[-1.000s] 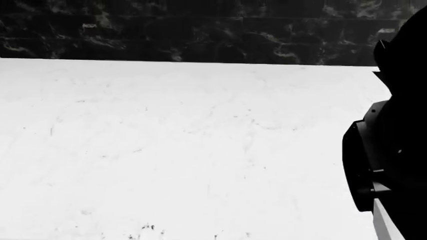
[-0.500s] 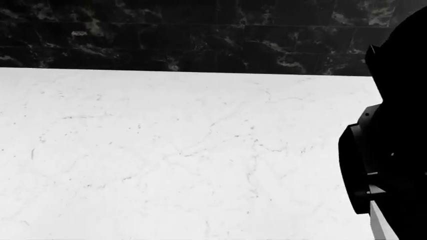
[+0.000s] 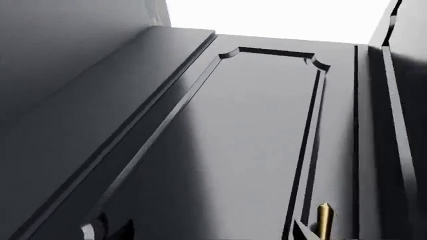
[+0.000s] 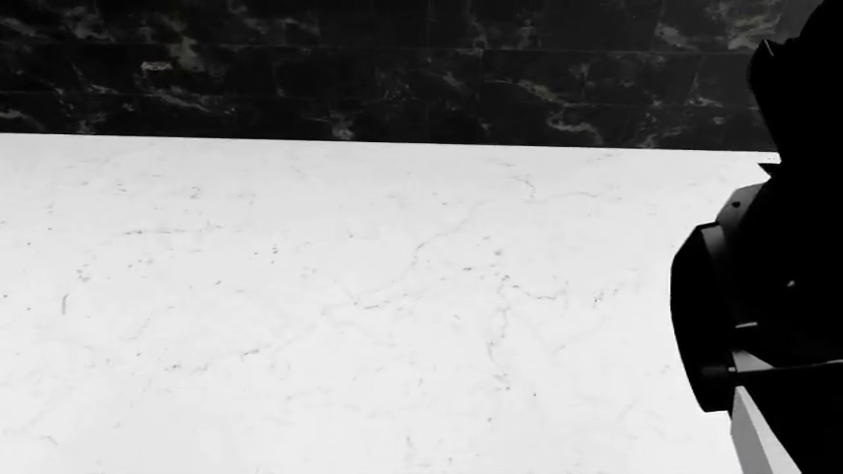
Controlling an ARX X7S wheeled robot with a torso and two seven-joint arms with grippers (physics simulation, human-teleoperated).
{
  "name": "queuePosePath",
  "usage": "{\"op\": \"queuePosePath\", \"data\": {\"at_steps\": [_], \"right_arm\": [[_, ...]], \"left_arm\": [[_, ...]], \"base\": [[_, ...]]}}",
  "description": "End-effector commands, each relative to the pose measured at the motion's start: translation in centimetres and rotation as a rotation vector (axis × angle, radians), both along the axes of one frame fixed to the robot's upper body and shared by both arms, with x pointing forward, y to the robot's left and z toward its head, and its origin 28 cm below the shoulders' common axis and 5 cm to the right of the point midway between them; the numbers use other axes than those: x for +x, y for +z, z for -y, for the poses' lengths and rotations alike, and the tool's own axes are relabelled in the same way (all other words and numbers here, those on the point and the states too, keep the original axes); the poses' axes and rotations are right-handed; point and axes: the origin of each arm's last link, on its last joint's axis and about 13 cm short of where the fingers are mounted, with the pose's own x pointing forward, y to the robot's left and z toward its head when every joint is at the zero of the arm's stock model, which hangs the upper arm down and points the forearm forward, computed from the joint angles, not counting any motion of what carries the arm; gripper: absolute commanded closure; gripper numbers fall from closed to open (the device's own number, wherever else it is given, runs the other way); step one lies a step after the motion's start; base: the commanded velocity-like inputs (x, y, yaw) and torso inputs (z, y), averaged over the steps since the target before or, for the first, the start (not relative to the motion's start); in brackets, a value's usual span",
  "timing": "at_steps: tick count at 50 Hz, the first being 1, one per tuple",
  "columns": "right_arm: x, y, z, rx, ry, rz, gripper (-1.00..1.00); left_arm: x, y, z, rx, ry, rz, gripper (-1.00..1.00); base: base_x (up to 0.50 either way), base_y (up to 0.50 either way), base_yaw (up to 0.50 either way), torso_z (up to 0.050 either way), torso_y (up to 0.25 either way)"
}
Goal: Pick and place the shaker into the drawer. Then close the cabinet.
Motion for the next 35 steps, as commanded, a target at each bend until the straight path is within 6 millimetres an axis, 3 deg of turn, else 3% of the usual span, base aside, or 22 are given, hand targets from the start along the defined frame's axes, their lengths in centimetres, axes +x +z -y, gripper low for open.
{"op": "queuePosePath", "data": {"at_steps": [1, 9, 15, 19, 26, 31, 35], "right_arm": [[0.1, -0.7, 0.3, 0.055, 0.003, 0.008, -1.00], [0.9, -2.3, 0.1, 0.109, 0.042, -0.003, -1.00], [0.2, -4.5, 0.5, 0.177, 0.040, -0.021, -1.00], [-0.2, -7.6, 1.8, 0.240, -0.005, -0.049, -1.00], [-3.2, -14.7, 4.6, 0.362, -0.146, -0.101, -1.00], [-5.5, -17.1, 5.7, 0.384, -0.234, -0.100, -1.00], [-6.2, -17.8, 5.9, 0.400, -0.260, -0.103, -1.00]], "left_arm": [[-4.2, 6.8, 7.8, 0.372, -0.296, 0.146, -1.00], [0.2, 5.6, 14.9, 0.736, -0.676, -0.204, -1.00], [4.1, 4.3, 18.4, 0.868, -0.664, -0.312, -1.00], [6.0, 3.2, 19.8, 0.917, -0.616, -0.337, -1.00], [6.0, 1.3, 22.4, 0.991, -0.657, -0.321, -1.00], [5.5, 0.2, 23.6, 1.028, -0.692, -0.306, -1.00], [5.6, -0.3, 23.9, 1.042, -0.686, -0.325, -1.00]], "base": [[0.00, 0.00, 0.00, 0.000, 0.000], [0.00, 0.00, 0.00, 0.000, 0.000], [0.00, 0.00, 0.00, 0.000, 0.000], [0.00, 0.00, 0.00, 0.000, 0.000], [0.00, 0.00, 0.00, 0.000, 0.000], [0.00, 0.00, 0.00, 0.000, 0.000], [0.00, 0.00, 0.00, 0.000, 0.000]]}}
